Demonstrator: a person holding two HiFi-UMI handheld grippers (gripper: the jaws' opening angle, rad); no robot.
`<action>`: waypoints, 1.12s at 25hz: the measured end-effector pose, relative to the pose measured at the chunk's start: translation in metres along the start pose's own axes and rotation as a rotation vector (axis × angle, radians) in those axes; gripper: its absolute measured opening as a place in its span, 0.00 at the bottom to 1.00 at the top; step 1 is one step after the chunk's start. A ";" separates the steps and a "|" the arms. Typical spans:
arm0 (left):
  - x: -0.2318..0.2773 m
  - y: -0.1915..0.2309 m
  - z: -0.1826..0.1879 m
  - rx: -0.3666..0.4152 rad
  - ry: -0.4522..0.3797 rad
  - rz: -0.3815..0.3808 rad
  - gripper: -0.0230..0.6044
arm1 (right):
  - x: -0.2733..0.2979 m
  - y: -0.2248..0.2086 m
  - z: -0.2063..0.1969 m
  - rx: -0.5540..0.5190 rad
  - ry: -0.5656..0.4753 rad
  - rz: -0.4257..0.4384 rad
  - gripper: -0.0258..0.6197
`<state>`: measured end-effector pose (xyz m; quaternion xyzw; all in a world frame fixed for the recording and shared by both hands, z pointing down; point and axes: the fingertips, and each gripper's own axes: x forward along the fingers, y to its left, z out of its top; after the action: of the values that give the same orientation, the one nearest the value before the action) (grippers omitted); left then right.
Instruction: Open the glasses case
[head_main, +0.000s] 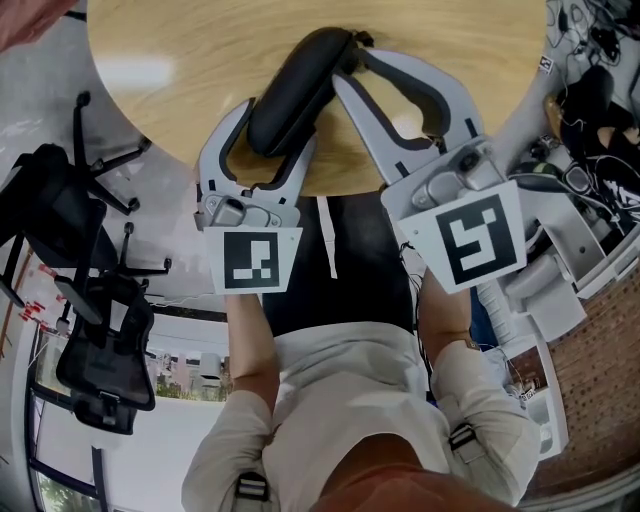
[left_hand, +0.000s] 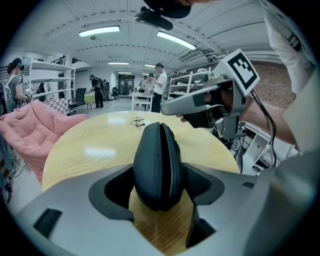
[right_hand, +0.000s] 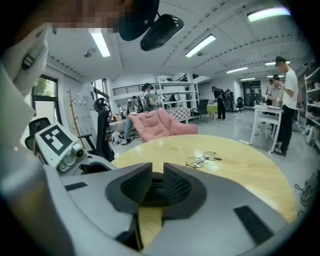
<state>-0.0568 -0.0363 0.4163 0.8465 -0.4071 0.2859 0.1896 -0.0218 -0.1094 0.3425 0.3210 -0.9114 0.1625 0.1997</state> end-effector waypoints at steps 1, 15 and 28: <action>-0.001 -0.001 -0.001 0.001 0.001 -0.007 0.53 | 0.001 0.007 0.000 -0.008 -0.001 0.022 0.15; -0.039 0.010 0.042 -0.060 -0.099 -0.022 0.58 | 0.021 0.021 -0.016 -0.040 0.066 0.101 0.07; -0.018 0.025 0.039 0.083 -0.016 -0.002 0.57 | 0.018 0.022 -0.018 -0.044 0.068 0.120 0.07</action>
<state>-0.0731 -0.0628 0.3772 0.8564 -0.3955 0.2953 0.1513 -0.0444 -0.0952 0.3631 0.2558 -0.9250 0.1648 0.2274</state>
